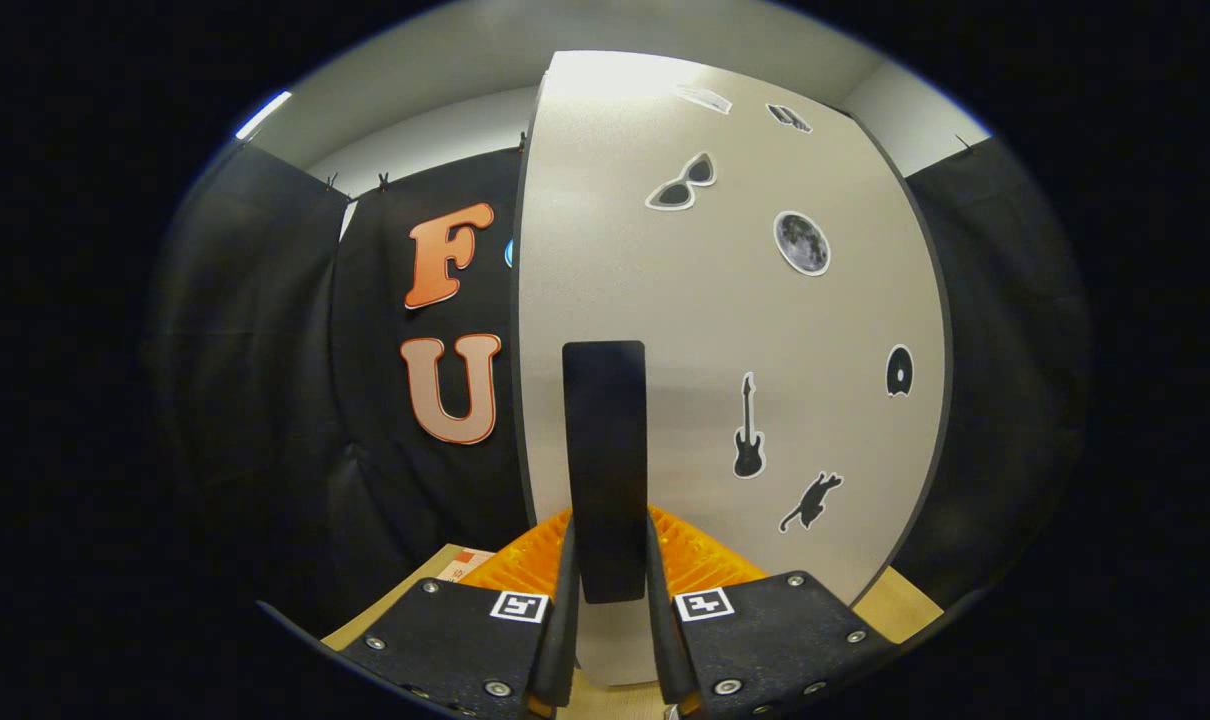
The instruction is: Open the shoe cabinet door, grab the shoes and put them into the shoe cabinet, then close the shoe cabinet door.
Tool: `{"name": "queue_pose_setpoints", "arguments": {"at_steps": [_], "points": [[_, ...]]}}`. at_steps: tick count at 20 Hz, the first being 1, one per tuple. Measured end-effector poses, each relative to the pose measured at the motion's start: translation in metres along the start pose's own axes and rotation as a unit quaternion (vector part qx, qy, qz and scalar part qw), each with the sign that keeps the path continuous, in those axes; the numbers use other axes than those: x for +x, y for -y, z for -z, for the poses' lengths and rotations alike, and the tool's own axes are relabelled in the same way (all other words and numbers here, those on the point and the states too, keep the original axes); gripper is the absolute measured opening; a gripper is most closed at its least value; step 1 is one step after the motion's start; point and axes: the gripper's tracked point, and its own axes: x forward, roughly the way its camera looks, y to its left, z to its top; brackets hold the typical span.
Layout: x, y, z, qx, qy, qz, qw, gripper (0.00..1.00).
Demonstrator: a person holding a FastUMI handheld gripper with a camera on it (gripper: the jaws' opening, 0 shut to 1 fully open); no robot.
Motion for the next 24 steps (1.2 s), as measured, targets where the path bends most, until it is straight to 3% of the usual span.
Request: {"name": "queue_pose_setpoints", "arguments": {"at_steps": [24], "points": [[-0.061, 0.058, 0.011, 0.033, -0.004, 0.034, 0.999, 0.30]]}}
